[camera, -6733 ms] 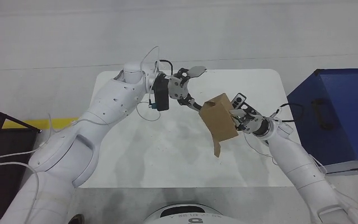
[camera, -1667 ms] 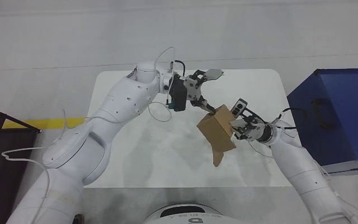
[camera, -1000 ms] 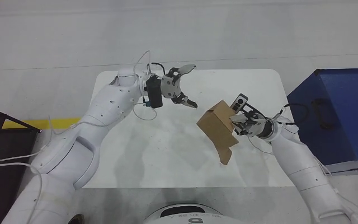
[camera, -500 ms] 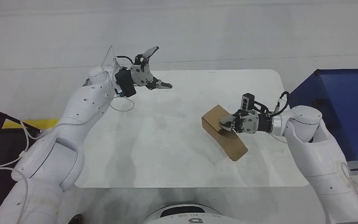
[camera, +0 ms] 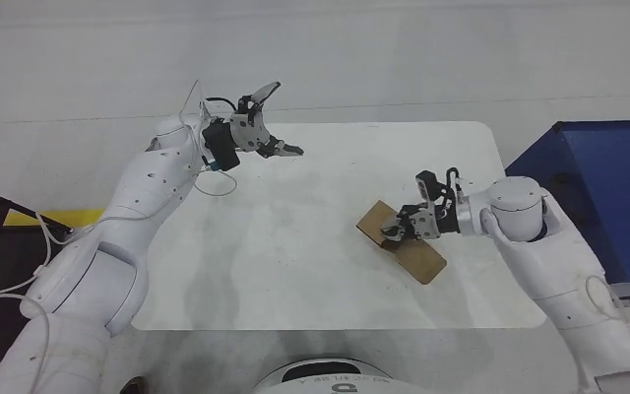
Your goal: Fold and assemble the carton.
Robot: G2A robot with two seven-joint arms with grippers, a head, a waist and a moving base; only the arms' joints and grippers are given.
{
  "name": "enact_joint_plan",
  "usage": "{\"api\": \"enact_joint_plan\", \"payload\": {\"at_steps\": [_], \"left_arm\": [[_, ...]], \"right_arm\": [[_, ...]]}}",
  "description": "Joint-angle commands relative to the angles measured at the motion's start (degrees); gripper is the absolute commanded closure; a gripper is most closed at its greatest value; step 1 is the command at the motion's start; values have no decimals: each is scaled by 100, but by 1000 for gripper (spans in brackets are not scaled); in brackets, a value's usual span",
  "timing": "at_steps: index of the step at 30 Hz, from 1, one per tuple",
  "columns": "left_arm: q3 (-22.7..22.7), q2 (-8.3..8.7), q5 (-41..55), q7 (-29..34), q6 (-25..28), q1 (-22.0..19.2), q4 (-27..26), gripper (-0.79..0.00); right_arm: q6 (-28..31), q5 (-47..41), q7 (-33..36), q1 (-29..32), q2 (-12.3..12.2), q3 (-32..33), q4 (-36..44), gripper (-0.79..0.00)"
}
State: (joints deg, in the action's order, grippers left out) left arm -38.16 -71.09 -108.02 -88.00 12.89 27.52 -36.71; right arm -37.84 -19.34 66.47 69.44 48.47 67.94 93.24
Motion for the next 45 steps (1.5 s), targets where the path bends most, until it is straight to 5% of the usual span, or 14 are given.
{"api": "enact_joint_plan", "payload": {"at_steps": [1, 15, 20, 21, 23, 25, 26, 29, 39, 45], "left_arm": [[0, 0, 0, 0, 0, 0, 0, -785], [0, 0, 0, 0, 0, 0, 0, -785], [0, 0, 0, 0, 0, 0, 0, -785], [0, 0, 0, 0, 0, 0, 0, -785], [0, 0, 0, 0, 0, 0, 0, -785], [0, 0, 0, 0, 0, 0, 0, -785], [0, 0, 0, 0, 0, 0, 0, -785], [0, 0, 0, 0, 0, 0, 0, -785], [0, 0, 0, 0, 0, 0, 0, -785], [0, 0, 0, 0, 0, 0, 0, -785]], "right_arm": [[-65, 357, -64, -219, -191, -391, 104, 0], [-1165, -173, -1163, -2425, -1409, -2860, 1365, 0], [-1964, -759, -1961, -3756, -1661, -4663, 1754, 0], [-2016, -911, -2014, -4110, -1666, -5067, 1792, -18], [-2016, -1055, -2015, -4725, -1650, -5705, 1735, -262], [-2016, -1055, -2015, -4725, -1650, -5705, 1735, -354], [-2016, -1055, -2015, -4725, -1650, -5705, 1735, -477], [-2016, -1055, -2015, -4725, -1650, -5705, 1735, -686], [-2016, -915, -2018, -4943, -1654, -5728, 1748, -785], [-2016, -1600, -2018, -5657, -2028, -5820, 1721, -785]]}}
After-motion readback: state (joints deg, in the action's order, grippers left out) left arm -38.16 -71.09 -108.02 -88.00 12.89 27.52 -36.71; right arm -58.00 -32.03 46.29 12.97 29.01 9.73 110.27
